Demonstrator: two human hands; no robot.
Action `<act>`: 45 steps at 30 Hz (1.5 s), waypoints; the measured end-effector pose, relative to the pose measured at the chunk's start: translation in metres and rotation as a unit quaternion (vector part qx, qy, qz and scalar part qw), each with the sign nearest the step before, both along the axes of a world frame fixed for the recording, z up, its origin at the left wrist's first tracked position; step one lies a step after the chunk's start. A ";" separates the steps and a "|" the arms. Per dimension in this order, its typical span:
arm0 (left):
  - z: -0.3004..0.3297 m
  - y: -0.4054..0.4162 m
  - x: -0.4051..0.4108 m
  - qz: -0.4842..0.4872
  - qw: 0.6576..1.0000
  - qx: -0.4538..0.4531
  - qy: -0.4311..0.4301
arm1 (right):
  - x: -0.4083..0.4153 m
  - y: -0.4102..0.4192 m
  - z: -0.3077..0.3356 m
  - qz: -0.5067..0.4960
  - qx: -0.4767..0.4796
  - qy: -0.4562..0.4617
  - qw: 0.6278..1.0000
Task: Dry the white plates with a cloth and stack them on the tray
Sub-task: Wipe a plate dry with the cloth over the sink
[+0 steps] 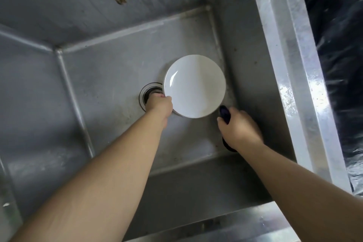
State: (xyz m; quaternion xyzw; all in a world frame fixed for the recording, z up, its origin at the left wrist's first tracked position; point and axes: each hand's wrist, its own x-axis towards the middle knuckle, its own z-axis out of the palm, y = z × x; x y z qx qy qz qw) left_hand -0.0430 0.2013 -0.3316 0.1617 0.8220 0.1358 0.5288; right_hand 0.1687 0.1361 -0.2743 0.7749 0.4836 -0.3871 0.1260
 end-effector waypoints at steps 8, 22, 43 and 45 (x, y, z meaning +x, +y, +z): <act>0.017 -0.013 0.005 0.083 0.995 0.016 -0.048 | 0.005 -0.007 0.017 -0.017 0.025 0.010 0.999; 0.067 -0.023 0.000 0.104 0.984 0.051 -0.138 | -0.006 -0.032 0.071 -0.025 0.039 -0.003 0.999; 0.309 -0.122 -0.104 0.206 0.936 0.163 -0.234 | -0.059 -0.032 0.283 -0.326 0.096 0.306 0.889; 0.331 -0.130 -0.101 0.205 0.930 0.194 -0.236 | -0.059 -0.024 0.306 -0.295 0.127 0.341 0.884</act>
